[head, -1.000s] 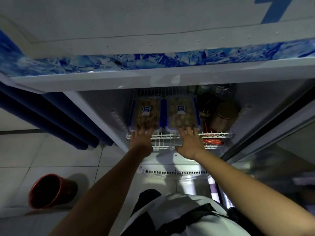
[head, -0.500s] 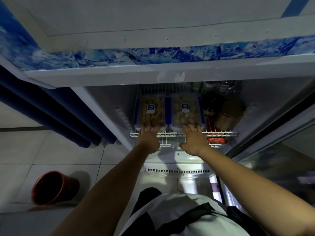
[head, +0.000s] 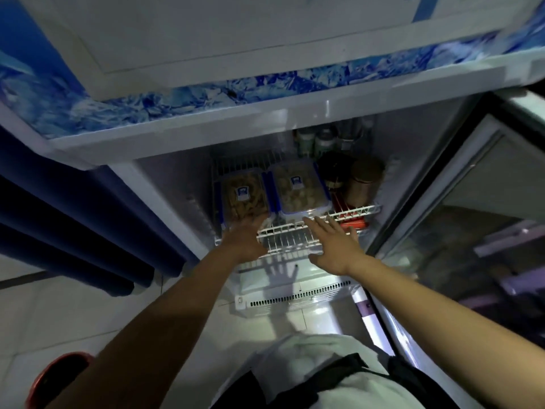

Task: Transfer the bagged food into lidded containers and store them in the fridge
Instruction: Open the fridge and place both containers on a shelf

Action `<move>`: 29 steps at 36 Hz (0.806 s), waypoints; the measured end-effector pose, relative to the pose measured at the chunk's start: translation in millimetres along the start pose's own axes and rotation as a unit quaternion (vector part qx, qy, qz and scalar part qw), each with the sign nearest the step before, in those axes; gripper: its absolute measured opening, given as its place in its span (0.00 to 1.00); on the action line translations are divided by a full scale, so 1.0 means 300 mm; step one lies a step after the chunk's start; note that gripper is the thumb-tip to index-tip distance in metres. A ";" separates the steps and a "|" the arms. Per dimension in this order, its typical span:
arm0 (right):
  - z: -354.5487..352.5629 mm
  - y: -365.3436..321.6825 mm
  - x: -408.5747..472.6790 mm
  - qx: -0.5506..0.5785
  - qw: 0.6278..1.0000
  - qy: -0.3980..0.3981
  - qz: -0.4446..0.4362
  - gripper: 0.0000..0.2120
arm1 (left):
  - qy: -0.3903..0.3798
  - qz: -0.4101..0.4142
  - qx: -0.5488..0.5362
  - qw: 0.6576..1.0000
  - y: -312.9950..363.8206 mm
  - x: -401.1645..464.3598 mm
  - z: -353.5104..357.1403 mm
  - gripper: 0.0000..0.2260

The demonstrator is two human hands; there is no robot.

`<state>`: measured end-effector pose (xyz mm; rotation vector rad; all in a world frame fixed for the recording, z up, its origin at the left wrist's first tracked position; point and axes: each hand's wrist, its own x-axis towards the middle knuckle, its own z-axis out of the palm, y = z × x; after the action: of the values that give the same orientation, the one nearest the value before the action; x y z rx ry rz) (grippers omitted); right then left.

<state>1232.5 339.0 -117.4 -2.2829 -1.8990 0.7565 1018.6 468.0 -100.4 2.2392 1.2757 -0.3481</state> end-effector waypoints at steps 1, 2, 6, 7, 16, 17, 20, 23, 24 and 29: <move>0.006 -0.005 -0.038 0.009 1.000 0.016 0.009 0.44 | 0.008 0.013 0.001 1.000 -0.006 -0.021 -0.004 0.42; 0.012 -0.012 -0.077 0.021 0.999 0.032 0.019 0.43 | 0.018 0.026 0.009 0.999 -0.011 -0.044 -0.003 0.42; 0.035 -0.067 -0.256 0.061 0.992 0.081 0.069 0.41 | 0.039 0.083 0.063 0.994 -0.007 -0.152 0.026 0.41; 0.037 -0.081 -0.301 0.067 0.990 0.094 0.081 0.40 | 0.037 0.096 0.068 0.992 0.002 -0.182 0.037 0.41; -0.001 -0.187 -0.756 0.069 0.948 0.228 0.211 0.34 | 0.080 0.266 0.114 0.954 0.166 -0.418 0.183 0.41; -0.015 -0.191 -0.819 0.064 0.941 0.246 0.225 0.34 | 0.076 0.288 0.116 0.948 0.197 -0.437 0.205 0.41; -0.076 -0.190 -1.015 0.045 0.913 0.304 0.269 0.33 | 0.063 0.340 0.116 0.931 0.315 -0.494 0.256 0.42; -0.152 -0.165 -1.227 0.000 0.875 0.371 0.311 0.30 | 0.065 0.391 0.140 0.907 0.461 -0.565 0.285 0.44; -0.180 -0.148 -1.299 -0.024 0.860 0.392 0.327 0.30 | 0.067 0.409 0.143 0.899 0.513 -0.590 0.291 0.44; -0.316 -0.007 -1.618 -0.106 0.785 0.375 0.481 0.32 | 0.083 0.485 0.133 0.860 0.755 -0.721 0.295 0.44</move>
<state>1215.8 -93.9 121.4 -2.9548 -0.4227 -0.3994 1102.8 170.2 0.6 2.8544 0.0278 0.0705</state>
